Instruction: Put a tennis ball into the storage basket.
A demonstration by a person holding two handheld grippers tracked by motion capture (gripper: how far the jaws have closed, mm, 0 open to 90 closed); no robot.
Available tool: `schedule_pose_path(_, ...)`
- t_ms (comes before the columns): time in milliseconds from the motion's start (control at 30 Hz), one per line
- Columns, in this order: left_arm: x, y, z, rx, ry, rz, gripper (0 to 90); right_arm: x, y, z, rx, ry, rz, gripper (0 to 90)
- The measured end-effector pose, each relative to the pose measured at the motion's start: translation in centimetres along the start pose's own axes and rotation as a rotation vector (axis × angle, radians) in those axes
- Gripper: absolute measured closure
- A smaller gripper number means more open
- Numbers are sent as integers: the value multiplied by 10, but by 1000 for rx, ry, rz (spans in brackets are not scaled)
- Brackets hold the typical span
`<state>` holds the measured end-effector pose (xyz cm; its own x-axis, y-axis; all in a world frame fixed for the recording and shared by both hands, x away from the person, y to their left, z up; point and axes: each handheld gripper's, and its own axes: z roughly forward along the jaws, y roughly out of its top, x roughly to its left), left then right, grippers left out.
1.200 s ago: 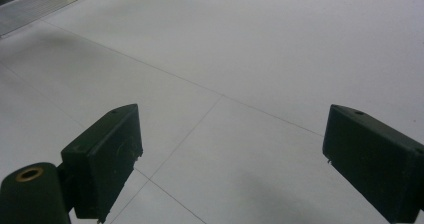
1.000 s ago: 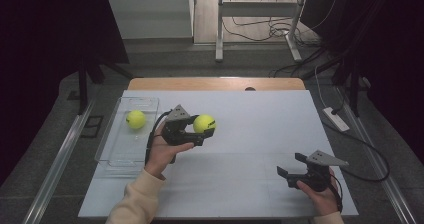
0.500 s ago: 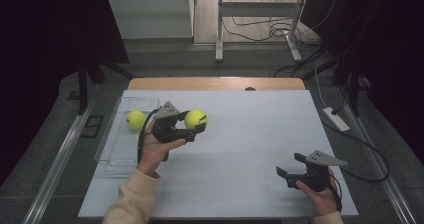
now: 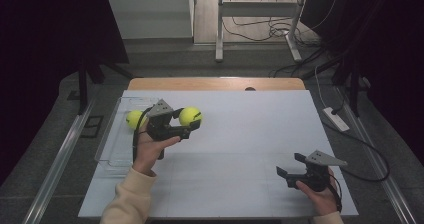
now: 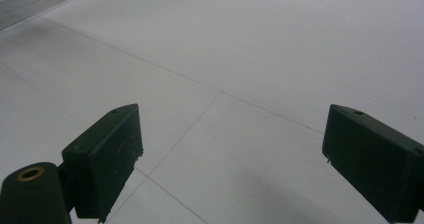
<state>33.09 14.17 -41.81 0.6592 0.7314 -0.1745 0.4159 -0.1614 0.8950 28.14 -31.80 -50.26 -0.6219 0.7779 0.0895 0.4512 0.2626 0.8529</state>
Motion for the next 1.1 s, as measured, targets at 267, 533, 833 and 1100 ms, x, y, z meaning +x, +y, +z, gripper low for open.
schedule_pose_path(267,7,1,-8,-17,24,-13,270,-1,0,0,-1,-2,1,91)
schedule_pose_path(533,14,1,-17,-29,46,-25,270,-1,-1,0,1,-4,1,91)
schedule_pose_path(833,24,1,-27,-44,81,-49,270,1,-1,0,-2,2,-6,91)
schedule_pose_path(1100,34,0,-37,-49,97,-67,270,2,0,0,-4,3,-5,91)
